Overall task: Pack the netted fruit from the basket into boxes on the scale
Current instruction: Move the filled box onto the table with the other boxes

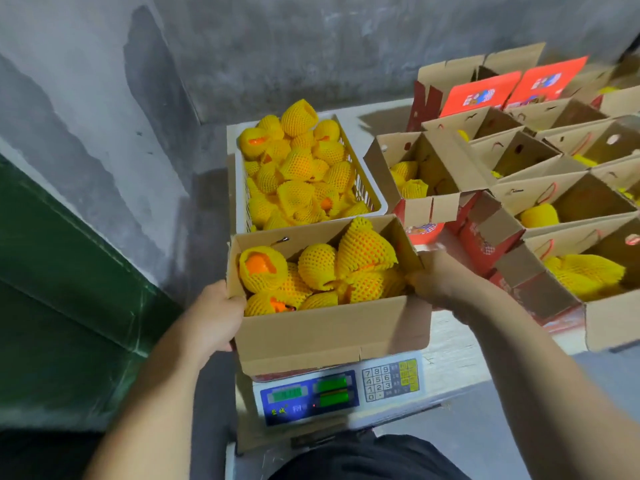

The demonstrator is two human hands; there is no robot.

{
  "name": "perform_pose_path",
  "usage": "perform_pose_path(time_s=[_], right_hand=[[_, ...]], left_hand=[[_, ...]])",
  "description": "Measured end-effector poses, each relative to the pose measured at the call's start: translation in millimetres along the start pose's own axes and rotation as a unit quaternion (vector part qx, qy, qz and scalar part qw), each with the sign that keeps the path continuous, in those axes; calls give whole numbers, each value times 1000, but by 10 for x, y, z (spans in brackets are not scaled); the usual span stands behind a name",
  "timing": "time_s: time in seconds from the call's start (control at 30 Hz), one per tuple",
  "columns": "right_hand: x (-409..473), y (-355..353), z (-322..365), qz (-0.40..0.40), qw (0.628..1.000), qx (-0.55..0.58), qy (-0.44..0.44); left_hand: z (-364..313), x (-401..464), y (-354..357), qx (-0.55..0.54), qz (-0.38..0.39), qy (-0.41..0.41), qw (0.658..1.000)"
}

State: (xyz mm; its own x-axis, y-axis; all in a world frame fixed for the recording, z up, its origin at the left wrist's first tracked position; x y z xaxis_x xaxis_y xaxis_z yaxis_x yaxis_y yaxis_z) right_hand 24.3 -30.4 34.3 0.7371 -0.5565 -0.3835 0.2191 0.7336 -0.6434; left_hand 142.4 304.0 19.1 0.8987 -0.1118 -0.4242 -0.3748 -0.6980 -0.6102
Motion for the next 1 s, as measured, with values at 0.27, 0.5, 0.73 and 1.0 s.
perform_pose_path(time_s=[0.27, 0.5, 0.73, 1.0], right_hand=[[-769, -416, -383, -85, 990, 99, -52], [-1235, -1257, -660, -197, 969, 138, -57], [-1667, -2231, -1242, -281, 945, 159, -49], [-1947, -3836, -2799, -380, 905, 192, 11]], left_hand=[[-483, -431, -97, 100, 28, 98, 990], [-1278, -885, 132, 100, 4, 217, 971], [-2221, -1511, 833, 73, 0, 332, 940], [-3509, -2228, 2900, 99, 99, 390, 910]])
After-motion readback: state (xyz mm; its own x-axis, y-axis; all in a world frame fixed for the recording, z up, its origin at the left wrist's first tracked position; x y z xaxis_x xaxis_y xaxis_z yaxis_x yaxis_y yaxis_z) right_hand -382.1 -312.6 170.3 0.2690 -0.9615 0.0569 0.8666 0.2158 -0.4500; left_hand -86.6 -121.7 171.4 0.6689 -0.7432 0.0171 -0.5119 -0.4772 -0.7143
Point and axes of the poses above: each hand's wrist, its own x-axis towards the middle knuckle, its own y-axis out of the palm, z = x × y, the point moved 6 cm from there along x, towards the middle knuckle, and after that the axes turned 5 degrees about -z, right-handed, at the moved point
